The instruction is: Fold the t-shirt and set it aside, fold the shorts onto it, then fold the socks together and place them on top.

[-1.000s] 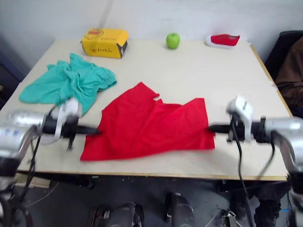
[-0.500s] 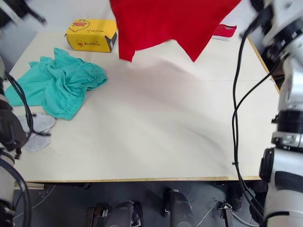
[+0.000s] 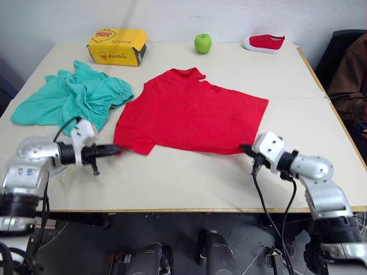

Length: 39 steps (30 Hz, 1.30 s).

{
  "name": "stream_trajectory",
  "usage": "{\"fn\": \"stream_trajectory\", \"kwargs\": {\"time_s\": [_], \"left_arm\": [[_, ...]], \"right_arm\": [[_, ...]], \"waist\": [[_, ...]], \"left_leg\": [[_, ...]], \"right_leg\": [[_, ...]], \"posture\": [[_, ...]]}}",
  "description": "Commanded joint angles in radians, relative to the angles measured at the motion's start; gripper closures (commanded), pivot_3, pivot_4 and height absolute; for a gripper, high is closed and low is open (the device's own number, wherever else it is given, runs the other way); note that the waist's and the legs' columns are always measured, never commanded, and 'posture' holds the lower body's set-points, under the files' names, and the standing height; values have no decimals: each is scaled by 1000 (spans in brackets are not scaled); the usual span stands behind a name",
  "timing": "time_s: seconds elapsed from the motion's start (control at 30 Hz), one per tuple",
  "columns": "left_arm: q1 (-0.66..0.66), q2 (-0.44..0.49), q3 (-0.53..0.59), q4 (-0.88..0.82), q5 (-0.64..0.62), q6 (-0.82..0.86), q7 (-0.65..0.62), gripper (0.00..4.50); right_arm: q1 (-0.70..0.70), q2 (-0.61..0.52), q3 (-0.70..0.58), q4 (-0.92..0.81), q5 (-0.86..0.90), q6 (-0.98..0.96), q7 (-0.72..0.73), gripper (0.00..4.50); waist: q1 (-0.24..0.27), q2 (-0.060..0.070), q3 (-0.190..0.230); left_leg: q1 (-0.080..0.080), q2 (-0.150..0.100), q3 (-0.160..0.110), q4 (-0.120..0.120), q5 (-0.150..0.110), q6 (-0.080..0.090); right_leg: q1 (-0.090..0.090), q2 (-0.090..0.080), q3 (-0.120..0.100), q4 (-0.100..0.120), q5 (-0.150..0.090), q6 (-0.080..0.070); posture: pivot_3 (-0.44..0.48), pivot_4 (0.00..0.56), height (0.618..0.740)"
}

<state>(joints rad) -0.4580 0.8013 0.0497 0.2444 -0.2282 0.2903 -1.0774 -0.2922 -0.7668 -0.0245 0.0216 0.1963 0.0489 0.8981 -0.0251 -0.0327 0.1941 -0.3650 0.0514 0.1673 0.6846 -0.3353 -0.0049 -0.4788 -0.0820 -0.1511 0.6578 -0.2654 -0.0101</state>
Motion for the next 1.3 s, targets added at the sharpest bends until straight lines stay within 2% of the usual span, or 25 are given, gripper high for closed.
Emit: {"fn": "stream_trajectory", "kwargs": {"time_s": [0.03, 0.2, 0.33, 0.43, 0.53, 0.67, 0.73, 0.9, 0.97, 1.13, 1.3], "left_arm": [[34, 79, 16, -146, -41, 91, -58, 4477], [160, 242, -2, -296, -110, 218, -233, 4477], [257, 361, 11, -400, -179, 304, -346, 4477], [352, 434, 45, -471, -215, 321, -407, 4477], [457, 469, 118, -536, -262, 353, -426, 4477], [526, 454, 169, -588, -289, 385, -390, 4477], [502, 441, 149, -571, -274, 372, -358, 4477], [256, 382, 34, -443, -266, 406, -313, 4477], [110, 339, -52, -339, -206, 369, -316, 4477], [-130, 227, -193, -78, -64, 260, -302, 4477], [-251, 115, -232, 146, 38, 138, -242, 4477]], "right_arm": [[-5, -47, -42, -81, 64, 83, 52, 4500], [39, -159, -57, -112, 151, 197, 225, 4500], [86, -250, -52, -122, 196, 225, 367, 4500], [120, -282, -52, -113, 190, 210, 414, 4500], [151, -292, -49, -94, 178, 188, 439, 4500], [189, -293, -76, -119, 244, 244, 483, 4500], [195, -297, -79, -129, 255, 263, 491, 4500], [136, -328, -38, -116, 274, 362, 540, 4500], [7, -289, 27, -23, 247, 418, 540, 4500], [-238, -186, 144, 211, 162, 475, 539, 4500], [-366, -143, 210, 389, 53, 412, 535, 4500]], "waist": [[-1, 0, 0], [-2, 0, 0], [-1, 0, 0], [-1, 0, 0], [-1, 0, 0], [0, 0, 0], [2, 0, 0], [18, 0, 0], [22, 0, 0], [21, -1, -1], [22, -1, -1]], "left_leg": [[0, 0, 0, 0, 0, 0], [8, 1, 2, -3, -1, -2], [9, 2, 3, -4, -2, -3], [9, 2, 3, -3, -2, -4], [10, 3, 3, -4, -3, -4], [10, 3, 3, -4, -3, -4], [11, 3, 3, -4, -3, -4], [11, 2, 3, -3, -3, -4], [12, 2, 4, -3, -3, -4], [13, 3, 5, -2, -4, -5], [8, 2, 6, -1, -3, -5]], "right_leg": [[0, 0, 0, -1, 0, 0], [3, 1, 3, -3, -2, -3], [3, 3, 3, -3, -3, -4], [3, 3, 4, -3, -3, -4], [3, 3, 4, -3, -4, -4], [3, 3, 5, -3, -4, -5], [4, 3, 5, -3, -4, -5], [5, 3, 5, -3, -4, -5], [6, 3, 5, -3, -4, -5], [6, 5, 5, -2, -4, -5], [1, 4, 5, 2, -4, -6]], "posture": [[0, 150, 740], [0, 150, 740], [0, 150, 740], [0, 150, 740], [0, 150, 740], [0, 150, 740], [0, 150, 740], [0, 150, 740], [0, 150, 740], [0, 150, 740], [0, 150, 740]]}}
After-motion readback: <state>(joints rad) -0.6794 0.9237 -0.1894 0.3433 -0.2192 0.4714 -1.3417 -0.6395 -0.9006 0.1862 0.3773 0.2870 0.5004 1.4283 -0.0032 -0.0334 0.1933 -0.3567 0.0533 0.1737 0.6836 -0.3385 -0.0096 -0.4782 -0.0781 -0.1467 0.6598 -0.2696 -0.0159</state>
